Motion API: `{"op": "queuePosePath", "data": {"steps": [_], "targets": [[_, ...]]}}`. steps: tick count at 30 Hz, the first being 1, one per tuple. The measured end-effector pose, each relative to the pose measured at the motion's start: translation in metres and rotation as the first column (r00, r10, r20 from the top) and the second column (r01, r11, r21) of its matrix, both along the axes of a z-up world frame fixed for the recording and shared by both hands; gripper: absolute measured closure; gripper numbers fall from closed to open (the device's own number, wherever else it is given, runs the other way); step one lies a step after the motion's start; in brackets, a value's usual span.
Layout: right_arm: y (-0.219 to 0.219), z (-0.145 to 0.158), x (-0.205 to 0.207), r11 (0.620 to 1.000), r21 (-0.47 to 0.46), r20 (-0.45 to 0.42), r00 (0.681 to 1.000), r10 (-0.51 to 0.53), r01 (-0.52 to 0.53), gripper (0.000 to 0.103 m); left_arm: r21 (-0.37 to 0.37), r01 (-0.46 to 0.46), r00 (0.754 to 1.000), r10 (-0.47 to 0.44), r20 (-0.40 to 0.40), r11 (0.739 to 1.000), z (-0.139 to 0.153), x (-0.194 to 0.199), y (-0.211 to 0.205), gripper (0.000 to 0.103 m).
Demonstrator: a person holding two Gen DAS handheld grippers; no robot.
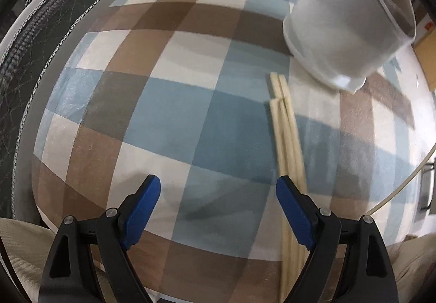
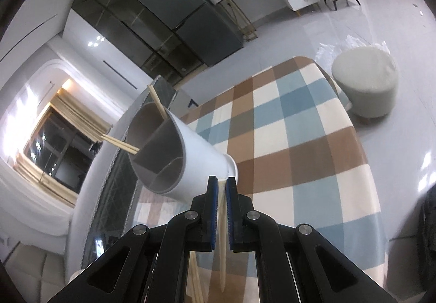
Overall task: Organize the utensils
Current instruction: 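Lift the right tool's chopstick while the left tool grasps a chopstick from the bundle, then carry both held chopsticks up over the grey holder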
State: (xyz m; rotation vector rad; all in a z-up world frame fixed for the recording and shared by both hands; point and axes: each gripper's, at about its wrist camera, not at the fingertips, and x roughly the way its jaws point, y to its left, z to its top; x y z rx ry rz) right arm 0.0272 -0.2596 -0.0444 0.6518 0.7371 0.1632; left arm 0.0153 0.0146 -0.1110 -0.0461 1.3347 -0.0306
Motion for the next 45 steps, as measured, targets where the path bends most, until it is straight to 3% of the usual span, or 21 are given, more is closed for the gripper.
{"op": "queuePosePath", "data": {"steps": [14,20,24,27,29,34,40,45], "targets": [[-0.007,0.004,-0.001,1.0,0.015,0.028,1.0,0.008,-0.008,0.098,0.073,0.043,0.999,-0.044,0.012,0.996,-0.006,-0.004,-0.023,0.021],[-0.004,0.005,-0.001,1.0,0.0,0.033,0.999,0.021,-0.021,0.098,0.067,0.092,0.995,-0.094,0.039,0.994,0.003,0.014,-0.036,0.05],[-0.001,0.005,0.0,0.999,-0.016,0.033,0.999,0.032,-0.032,0.098,0.075,0.134,0.989,-0.138,0.057,0.988,0.005,0.027,-0.054,0.08],[0.002,0.003,0.0,0.999,-0.028,0.029,0.999,0.042,-0.041,0.098,0.091,0.151,0.986,-0.157,0.059,0.984,0.005,0.036,-0.063,0.088],[0.005,0.002,0.0,0.998,-0.043,0.027,0.998,0.05,-0.049,0.098,0.037,0.147,0.988,-0.149,0.041,0.988,0.005,0.043,-0.062,0.1],[0.014,0.007,-0.006,0.993,-0.099,0.053,0.996,0.065,-0.06,0.098,-0.002,0.126,0.992,-0.126,0.0,0.992,0.006,0.048,-0.057,0.101],[0.032,0.025,-0.021,0.978,-0.196,0.131,0.987,0.095,-0.068,0.098,-0.081,0.084,0.986,-0.071,0.149,0.993,0.051,0.022,-0.043,0.101],[0.046,0.034,-0.032,0.968,-0.242,0.175,0.978,0.116,-0.071,0.098,-0.132,0.09,0.943,-0.042,0.329,0.987,0.098,-0.009,-0.029,0.101]]}}
